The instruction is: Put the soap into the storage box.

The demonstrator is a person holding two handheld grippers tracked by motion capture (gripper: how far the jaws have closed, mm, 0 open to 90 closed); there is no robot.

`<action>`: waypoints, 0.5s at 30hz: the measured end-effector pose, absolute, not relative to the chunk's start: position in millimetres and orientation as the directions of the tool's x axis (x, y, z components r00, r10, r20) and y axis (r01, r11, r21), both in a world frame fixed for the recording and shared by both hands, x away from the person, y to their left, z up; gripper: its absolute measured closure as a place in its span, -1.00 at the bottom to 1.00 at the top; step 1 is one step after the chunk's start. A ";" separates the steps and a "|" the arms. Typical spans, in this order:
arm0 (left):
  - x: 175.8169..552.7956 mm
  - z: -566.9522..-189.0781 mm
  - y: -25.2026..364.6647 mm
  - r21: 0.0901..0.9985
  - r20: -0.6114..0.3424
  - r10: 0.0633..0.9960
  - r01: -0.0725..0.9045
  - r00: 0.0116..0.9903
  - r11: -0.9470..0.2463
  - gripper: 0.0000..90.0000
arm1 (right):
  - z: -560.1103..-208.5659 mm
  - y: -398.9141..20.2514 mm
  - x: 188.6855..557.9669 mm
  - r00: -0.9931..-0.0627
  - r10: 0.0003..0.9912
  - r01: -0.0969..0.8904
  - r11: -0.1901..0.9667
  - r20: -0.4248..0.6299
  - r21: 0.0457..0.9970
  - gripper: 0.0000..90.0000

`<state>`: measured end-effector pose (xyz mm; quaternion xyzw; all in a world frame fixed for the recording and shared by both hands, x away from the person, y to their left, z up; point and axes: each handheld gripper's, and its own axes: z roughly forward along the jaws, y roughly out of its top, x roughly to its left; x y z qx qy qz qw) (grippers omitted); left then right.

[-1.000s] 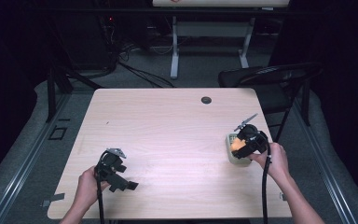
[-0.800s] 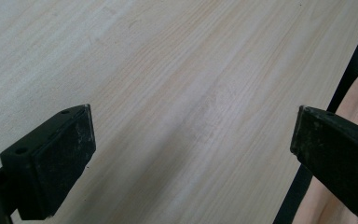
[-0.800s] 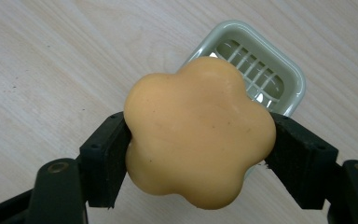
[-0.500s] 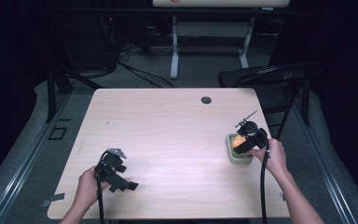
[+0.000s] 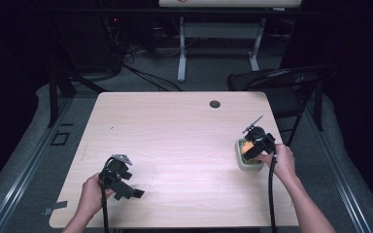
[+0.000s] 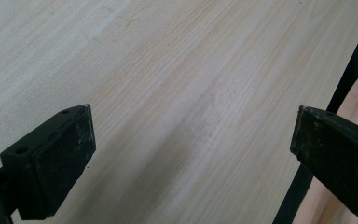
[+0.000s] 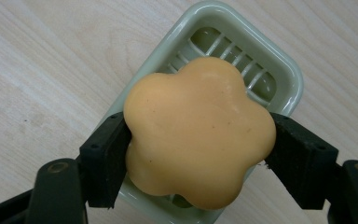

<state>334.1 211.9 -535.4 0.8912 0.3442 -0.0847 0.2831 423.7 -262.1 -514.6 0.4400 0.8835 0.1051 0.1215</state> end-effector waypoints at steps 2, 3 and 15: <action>334.2 -535.6 211.1 0.445 -0.344 0.562 0.658 0.752 -0.608 -1.00 | -515.3 -261.4 424.2 -0.587 0.799 0.750 0.596 -0.127 0.286 -0.41; 334.1 -535.7 210.8 0.443 -0.348 0.560 0.658 0.752 -0.609 -1.00 | -516.3 -260.9 424.3 -0.585 0.800 0.749 0.596 -0.133 0.289 -0.41; 333.9 -537.7 209.2 0.427 -0.349 0.554 0.654 0.756 -0.625 -1.00 | -524.5 -260.9 426.0 -0.586 0.795 0.750 0.605 -0.156 0.267 -0.41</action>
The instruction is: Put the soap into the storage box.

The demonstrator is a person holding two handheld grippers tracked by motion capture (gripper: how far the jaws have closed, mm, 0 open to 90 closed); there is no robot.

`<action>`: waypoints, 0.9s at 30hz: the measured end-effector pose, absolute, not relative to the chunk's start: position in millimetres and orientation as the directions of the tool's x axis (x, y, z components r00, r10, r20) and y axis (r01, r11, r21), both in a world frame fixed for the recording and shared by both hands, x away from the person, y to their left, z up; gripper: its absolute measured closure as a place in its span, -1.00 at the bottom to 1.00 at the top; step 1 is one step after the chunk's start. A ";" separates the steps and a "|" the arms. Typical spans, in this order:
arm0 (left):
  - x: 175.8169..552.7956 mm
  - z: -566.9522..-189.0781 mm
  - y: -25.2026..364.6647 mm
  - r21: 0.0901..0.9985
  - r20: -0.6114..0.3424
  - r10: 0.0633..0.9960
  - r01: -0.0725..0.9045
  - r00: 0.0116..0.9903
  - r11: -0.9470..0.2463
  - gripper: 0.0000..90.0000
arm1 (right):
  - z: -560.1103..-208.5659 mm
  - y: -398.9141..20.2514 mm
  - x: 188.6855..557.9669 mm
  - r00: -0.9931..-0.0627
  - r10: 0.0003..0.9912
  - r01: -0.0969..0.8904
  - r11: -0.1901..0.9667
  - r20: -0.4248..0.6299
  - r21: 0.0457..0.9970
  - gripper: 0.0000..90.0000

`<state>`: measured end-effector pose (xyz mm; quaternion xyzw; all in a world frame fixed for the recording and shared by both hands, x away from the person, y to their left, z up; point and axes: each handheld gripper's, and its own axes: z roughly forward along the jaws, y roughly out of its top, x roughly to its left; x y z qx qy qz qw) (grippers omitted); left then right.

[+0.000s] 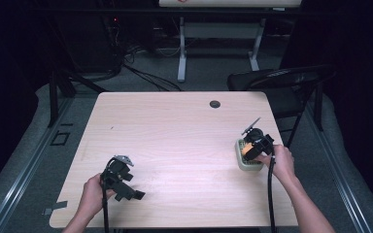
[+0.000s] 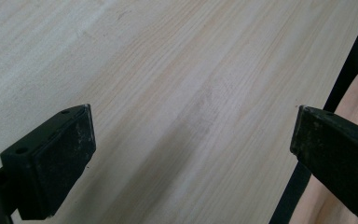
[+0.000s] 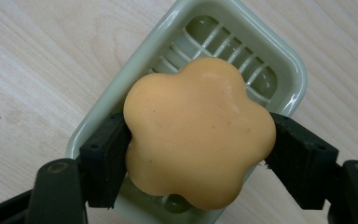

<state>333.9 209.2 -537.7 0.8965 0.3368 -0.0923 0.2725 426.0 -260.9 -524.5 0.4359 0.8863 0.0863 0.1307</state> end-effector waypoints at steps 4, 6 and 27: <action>333.9 -538.0 208.3 0.427 -0.348 0.557 0.656 0.754 -0.622 -1.00 | -525.1 -261.6 426.3 -0.584 0.799 0.751 0.600 -0.146 0.278 -0.41; 333.7 -538.0 208.3 0.427 -0.349 0.555 0.656 0.755 -0.623 -1.00 | -525.9 -261.7 426.9 -0.585 0.798 0.750 0.601 -0.145 0.276 -0.41; 332.2 -535.9 209.3 0.434 -0.341 0.557 0.653 0.757 -0.621 -1.00 | -512.1 -263.0 420.7 -0.595 0.790 0.723 0.608 -0.152 0.329 -0.68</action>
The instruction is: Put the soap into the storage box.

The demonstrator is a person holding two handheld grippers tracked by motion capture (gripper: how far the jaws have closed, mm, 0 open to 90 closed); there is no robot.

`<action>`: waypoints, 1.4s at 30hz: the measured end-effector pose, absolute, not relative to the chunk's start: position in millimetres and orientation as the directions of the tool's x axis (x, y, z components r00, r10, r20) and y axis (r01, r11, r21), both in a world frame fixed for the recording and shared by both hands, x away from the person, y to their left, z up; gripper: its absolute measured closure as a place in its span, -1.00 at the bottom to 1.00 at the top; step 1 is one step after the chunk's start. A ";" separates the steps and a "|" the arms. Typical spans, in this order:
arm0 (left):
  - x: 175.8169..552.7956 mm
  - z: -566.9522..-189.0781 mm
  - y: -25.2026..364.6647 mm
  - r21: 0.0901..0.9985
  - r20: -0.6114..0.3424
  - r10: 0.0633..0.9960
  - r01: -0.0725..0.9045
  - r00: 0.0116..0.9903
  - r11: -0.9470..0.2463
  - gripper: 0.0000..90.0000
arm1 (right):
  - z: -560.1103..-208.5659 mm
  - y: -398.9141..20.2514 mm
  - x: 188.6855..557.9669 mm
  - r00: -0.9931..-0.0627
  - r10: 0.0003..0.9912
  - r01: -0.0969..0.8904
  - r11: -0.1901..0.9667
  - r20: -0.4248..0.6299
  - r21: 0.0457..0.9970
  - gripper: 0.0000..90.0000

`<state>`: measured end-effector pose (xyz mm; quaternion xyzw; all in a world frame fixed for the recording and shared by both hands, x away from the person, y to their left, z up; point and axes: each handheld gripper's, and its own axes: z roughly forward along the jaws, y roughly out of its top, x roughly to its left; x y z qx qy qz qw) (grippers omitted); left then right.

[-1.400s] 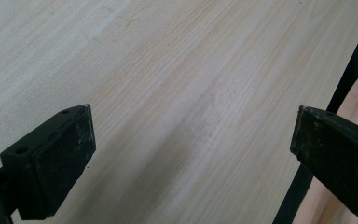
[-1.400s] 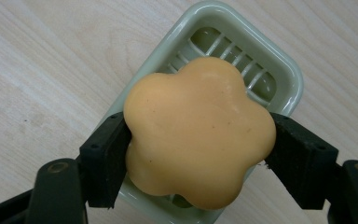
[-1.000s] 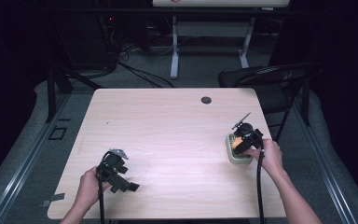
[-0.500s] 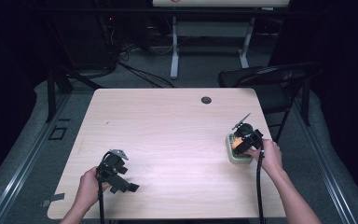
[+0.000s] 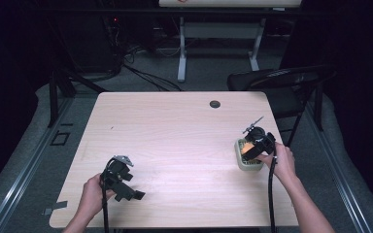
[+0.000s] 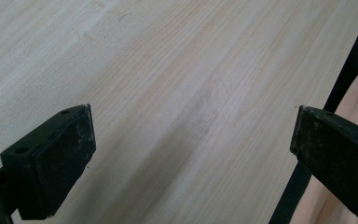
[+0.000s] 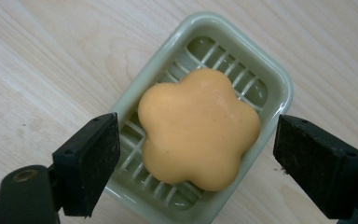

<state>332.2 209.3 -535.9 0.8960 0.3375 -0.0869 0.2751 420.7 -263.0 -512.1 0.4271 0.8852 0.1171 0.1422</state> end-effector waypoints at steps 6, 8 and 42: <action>332.1 -535.7 208.3 0.439 -0.342 0.554 0.650 0.759 -0.620 -1.00 | -500.6 -264.6 416.2 -0.596 0.793 0.715 0.596 -0.127 0.365 -0.71; 332.5 -535.8 208.1 0.434 -0.343 0.552 0.649 0.760 -0.625 -1.00 | -498.0 -264.7 413.3 -0.590 0.799 0.715 0.583 -0.114 0.385 -0.72; 331.4 -535.0 207.9 0.433 -0.331 0.551 0.642 0.766 -0.632 -1.00 | -504.2 -225.9 324.5 -0.778 0.619 0.575 0.771 -0.109 0.274 -0.97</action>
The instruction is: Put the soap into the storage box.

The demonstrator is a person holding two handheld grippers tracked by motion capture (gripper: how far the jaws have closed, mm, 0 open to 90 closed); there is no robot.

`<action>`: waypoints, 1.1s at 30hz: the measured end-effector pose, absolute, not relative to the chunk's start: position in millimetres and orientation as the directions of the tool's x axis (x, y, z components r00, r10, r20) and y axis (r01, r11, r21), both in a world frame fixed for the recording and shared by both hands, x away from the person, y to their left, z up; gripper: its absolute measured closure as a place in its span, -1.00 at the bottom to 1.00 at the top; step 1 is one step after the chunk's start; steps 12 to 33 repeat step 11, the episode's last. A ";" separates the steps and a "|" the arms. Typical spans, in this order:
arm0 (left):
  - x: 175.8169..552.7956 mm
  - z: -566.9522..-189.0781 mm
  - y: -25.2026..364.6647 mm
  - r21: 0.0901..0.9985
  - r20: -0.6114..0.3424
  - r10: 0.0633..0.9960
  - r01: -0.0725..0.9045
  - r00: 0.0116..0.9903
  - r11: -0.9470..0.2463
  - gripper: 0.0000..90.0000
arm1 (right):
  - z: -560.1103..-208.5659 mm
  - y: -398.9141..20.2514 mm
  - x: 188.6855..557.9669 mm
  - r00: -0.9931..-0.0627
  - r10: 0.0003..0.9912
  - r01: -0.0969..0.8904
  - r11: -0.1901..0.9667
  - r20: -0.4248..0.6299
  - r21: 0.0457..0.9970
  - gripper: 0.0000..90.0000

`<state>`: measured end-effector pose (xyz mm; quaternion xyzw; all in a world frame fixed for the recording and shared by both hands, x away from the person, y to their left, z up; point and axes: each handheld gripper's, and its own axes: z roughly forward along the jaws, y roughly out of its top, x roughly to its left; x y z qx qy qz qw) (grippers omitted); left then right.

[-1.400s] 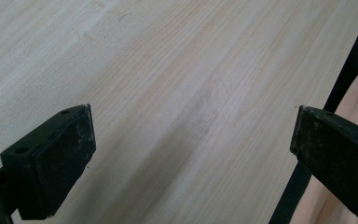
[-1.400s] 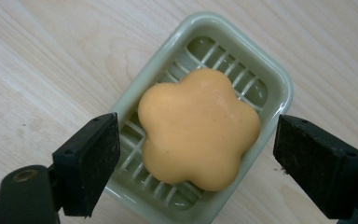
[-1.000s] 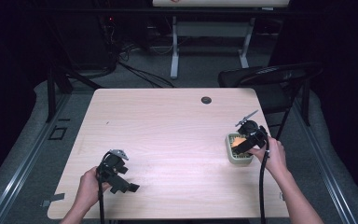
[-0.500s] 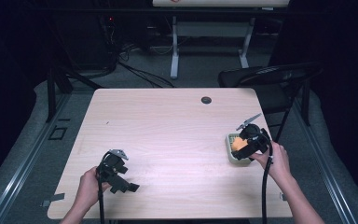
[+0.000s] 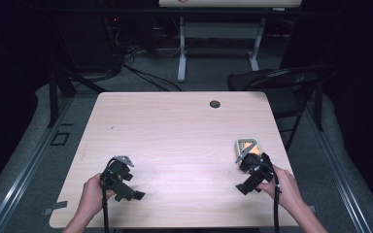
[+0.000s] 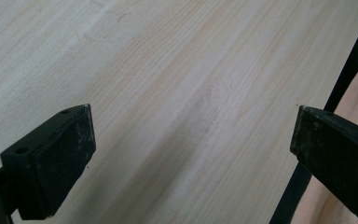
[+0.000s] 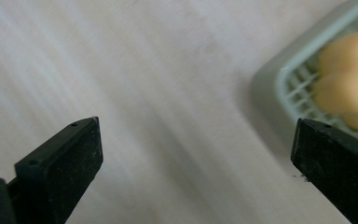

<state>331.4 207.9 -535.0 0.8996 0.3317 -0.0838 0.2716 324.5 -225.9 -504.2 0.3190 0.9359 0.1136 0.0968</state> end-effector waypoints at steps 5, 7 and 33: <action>332.0 -535.3 206.4 0.432 -0.334 0.544 0.638 0.770 -0.638 -1.00 | -523.7 -216.8 302.5 -0.815 0.569 0.543 0.816 -0.109 0.200 -1.00; 332.2 -534.9 205.8 0.432 -0.330 0.539 0.632 0.775 -0.644 -1.00 | -531.8 -215.1 296.4 -0.822 0.561 0.540 0.824 -0.105 0.171 -1.00; 333.1 -535.0 204.5 0.432 -0.330 0.540 0.633 0.774 -0.643 -1.00 | -536.7 -214.3 297.1 -0.816 0.568 0.551 0.820 -0.104 0.156 -1.00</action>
